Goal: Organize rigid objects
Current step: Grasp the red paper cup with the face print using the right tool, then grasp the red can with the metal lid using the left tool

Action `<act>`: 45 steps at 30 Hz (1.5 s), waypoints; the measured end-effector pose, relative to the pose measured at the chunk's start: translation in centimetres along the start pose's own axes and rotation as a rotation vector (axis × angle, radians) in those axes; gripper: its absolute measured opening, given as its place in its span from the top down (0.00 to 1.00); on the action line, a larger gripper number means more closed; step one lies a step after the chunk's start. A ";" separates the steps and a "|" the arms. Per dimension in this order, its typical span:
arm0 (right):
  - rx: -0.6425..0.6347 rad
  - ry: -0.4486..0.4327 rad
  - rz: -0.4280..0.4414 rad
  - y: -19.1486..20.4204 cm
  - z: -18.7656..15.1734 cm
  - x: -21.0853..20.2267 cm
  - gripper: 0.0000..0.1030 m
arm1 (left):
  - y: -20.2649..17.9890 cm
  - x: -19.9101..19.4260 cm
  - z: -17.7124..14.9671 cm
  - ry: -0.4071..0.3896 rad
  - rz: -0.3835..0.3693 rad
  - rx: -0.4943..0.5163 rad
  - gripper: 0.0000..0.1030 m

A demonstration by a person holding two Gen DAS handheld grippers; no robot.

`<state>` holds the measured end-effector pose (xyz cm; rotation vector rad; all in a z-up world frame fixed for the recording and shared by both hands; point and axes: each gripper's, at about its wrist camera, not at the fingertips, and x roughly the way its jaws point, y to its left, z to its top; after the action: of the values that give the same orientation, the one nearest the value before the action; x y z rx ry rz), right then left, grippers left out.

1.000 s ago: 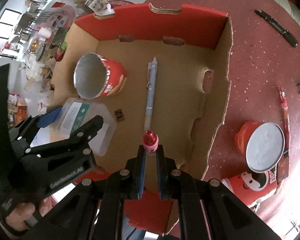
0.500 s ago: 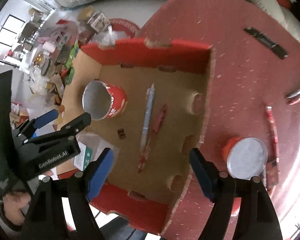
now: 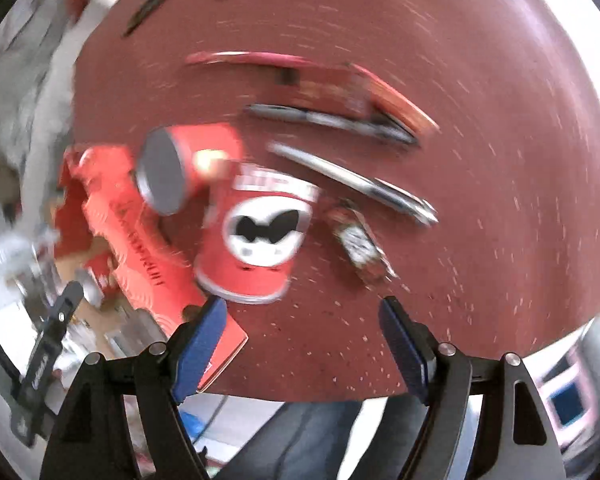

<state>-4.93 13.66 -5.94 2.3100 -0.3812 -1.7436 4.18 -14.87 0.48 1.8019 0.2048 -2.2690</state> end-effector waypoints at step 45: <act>-0.048 -0.063 0.218 -3.5 2.4 1.7 0.33 | -14.4 11.0 5.4 0.150 0.096 0.214 0.10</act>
<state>-6.49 16.36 -9.27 2.0965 -0.5725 -1.7014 -7.15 -3.41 -9.51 2.0420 -0.1019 -2.1609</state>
